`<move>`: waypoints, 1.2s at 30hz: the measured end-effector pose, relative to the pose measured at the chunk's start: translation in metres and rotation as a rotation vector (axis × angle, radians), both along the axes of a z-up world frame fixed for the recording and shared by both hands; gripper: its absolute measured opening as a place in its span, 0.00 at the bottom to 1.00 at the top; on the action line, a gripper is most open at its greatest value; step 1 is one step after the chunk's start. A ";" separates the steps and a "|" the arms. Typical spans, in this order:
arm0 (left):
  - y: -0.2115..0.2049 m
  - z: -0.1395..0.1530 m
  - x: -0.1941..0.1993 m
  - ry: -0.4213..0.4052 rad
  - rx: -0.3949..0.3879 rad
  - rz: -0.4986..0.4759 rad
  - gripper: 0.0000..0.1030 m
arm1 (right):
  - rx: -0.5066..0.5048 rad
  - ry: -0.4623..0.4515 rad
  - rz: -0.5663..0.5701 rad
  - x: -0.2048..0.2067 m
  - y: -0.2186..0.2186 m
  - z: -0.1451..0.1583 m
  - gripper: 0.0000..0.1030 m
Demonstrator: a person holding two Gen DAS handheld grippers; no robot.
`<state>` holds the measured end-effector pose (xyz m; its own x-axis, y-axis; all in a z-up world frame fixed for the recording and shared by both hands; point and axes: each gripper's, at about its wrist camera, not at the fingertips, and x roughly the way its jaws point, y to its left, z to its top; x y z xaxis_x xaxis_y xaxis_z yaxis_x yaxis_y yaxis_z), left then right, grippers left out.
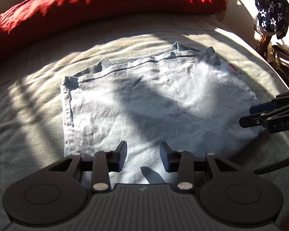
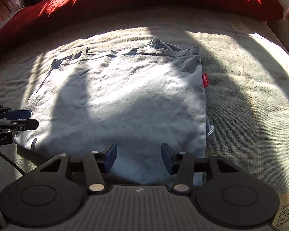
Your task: Fold clothes
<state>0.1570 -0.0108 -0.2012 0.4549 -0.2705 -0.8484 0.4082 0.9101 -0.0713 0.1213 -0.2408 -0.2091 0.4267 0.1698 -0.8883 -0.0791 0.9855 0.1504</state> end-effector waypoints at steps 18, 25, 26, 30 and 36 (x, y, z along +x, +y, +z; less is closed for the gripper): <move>0.017 -0.001 0.031 -0.028 0.026 0.044 0.39 | 0.014 -0.022 0.026 0.007 0.019 -0.001 0.58; 0.019 -0.018 0.055 -0.011 0.038 0.079 0.39 | -0.053 -0.084 0.120 0.002 0.055 -0.012 0.58; 0.019 -0.021 0.056 -0.003 0.047 0.082 0.39 | -0.065 -0.084 0.119 0.000 0.058 -0.014 0.59; 0.022 -0.015 0.057 -0.005 0.039 0.083 0.39 | -0.086 -0.093 0.121 -0.009 0.060 -0.015 0.62; 0.010 -0.002 0.074 -0.057 0.019 0.030 0.39 | -0.066 -0.125 0.164 -0.018 0.072 -0.005 0.62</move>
